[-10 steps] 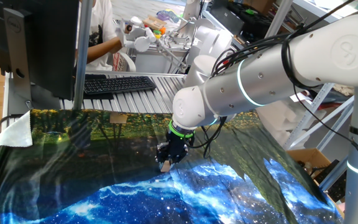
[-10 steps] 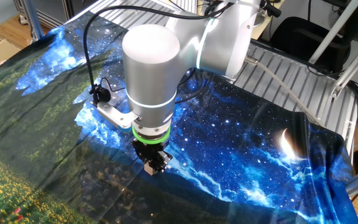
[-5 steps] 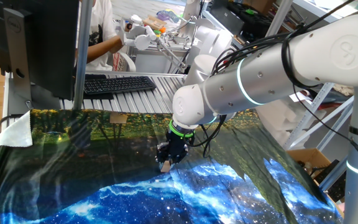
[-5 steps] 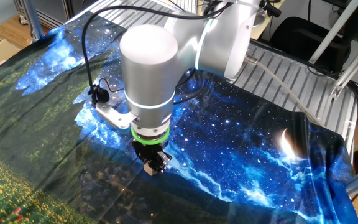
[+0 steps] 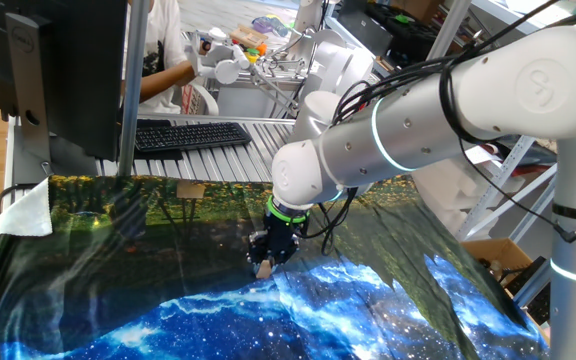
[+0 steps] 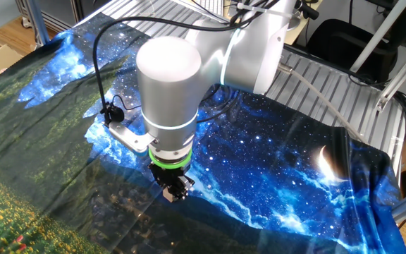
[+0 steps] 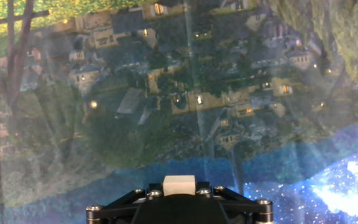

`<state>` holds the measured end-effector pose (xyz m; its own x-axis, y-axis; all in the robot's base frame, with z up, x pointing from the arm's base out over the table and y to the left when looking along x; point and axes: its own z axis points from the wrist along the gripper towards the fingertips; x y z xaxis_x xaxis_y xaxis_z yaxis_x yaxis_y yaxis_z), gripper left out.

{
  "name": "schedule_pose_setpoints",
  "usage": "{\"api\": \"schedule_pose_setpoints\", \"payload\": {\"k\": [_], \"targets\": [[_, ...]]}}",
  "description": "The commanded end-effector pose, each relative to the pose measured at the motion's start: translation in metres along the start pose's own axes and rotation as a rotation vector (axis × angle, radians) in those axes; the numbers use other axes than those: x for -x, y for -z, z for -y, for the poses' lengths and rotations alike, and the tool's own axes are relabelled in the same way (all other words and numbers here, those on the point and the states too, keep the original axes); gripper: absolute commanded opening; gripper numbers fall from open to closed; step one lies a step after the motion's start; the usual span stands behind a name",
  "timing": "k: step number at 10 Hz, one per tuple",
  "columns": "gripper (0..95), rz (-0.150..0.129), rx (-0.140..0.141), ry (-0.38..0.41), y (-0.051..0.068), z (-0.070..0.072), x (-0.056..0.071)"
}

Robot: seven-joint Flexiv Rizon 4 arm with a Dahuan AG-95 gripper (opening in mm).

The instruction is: Pick up the small block on the left and move it to the right

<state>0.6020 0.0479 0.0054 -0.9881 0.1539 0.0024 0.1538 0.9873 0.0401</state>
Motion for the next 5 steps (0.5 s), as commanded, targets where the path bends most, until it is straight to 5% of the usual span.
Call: {"api": "schedule_pose_setpoints", "payload": {"k": [1,2,3,4,5], "targets": [[0.0,0.003,0.019,0.001,-0.0040,-0.0001,0.0007],[0.0,-0.014,0.010,-0.011,-0.0036,-0.0001,0.0006],[19.0,-0.021,-0.005,-0.013,-0.0035,-0.0001,0.0007],[19.0,-0.027,-0.002,-0.012,-0.0033,-0.0002,0.0008],[38.0,-0.019,-0.003,-0.013,-0.0033,-0.0002,0.0009]]}}
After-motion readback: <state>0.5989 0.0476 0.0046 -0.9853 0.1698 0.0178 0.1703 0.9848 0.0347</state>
